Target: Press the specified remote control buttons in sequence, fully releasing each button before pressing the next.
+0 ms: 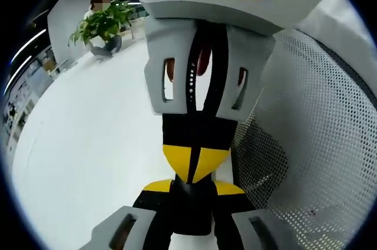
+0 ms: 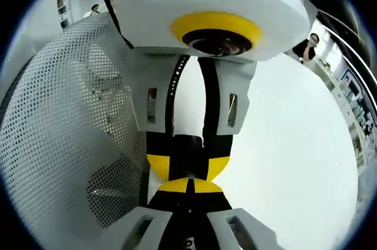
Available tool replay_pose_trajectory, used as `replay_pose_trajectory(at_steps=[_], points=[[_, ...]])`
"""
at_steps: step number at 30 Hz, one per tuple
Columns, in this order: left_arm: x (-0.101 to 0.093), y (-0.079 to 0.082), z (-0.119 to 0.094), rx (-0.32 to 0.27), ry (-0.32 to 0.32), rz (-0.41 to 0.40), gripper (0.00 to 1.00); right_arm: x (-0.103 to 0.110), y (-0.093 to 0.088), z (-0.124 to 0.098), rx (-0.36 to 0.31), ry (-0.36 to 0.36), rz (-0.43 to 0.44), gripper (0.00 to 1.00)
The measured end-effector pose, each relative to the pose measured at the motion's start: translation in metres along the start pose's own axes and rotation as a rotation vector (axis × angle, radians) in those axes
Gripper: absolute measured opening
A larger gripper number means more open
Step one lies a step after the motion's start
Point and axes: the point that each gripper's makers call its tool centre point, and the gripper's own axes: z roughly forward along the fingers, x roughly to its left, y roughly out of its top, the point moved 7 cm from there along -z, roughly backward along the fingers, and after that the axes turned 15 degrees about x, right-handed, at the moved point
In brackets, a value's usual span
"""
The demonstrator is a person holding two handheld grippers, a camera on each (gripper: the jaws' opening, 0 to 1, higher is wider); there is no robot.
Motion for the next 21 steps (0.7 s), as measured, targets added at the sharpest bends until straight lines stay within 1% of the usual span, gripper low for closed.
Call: replay_pose_trajectory(at_steps=[2,3,4,5,7,8,9,10,12,14,17,21], points=[[0.000,0.000,0.000,-0.002,0.002,-0.001,0.22,-0.001,-0.003,0.000,-0.057,0.039,0.041,0.00],[0.000,0.000,0.000,-0.004,0.002,-0.001,0.23,-0.002,-0.006,-0.001,-0.085,0.057,0.086,0.00],[0.000,0.000,0.000,-0.005,0.003,-0.005,0.23,-0.002,-0.008,-0.002,-0.093,0.067,0.106,0.00],[0.000,0.000,0.000,-0.006,0.004,-0.006,0.23,-0.003,-0.014,-0.004,-0.073,0.058,0.109,0.00],[-0.001,0.000,0.000,-0.004,0.005,-0.006,0.23,-0.002,-0.023,-0.006,-0.054,0.038,0.110,0.00],[-0.001,0.000,0.000,-0.004,0.005,-0.007,0.23,-0.003,-0.026,-0.008,-0.058,0.031,0.121,0.04],[-0.001,0.000,0.000,-0.004,0.005,-0.007,0.23,-0.002,-0.031,-0.010,-0.060,0.052,0.169,0.09],[-0.001,0.000,0.000,-0.002,0.005,-0.005,0.23,-0.002,-0.034,-0.011,-0.062,0.057,0.193,0.13],[-0.001,0.000,0.000,-0.002,0.005,-0.003,0.23,-0.003,-0.042,-0.012,-0.053,0.062,0.191,0.22],[-0.001,0.000,0.000,-0.003,0.004,-0.003,0.23,-0.002,-0.048,-0.011,-0.047,0.077,0.193,0.25],[-0.001,0.000,0.000,-0.009,0.004,-0.007,0.23,0.000,-0.053,-0.009,-0.024,0.080,0.188,0.29],[-0.001,-0.001,0.000,-0.027,0.009,-0.020,0.23,0.001,-0.053,-0.008,-0.030,0.086,0.178,0.27]])
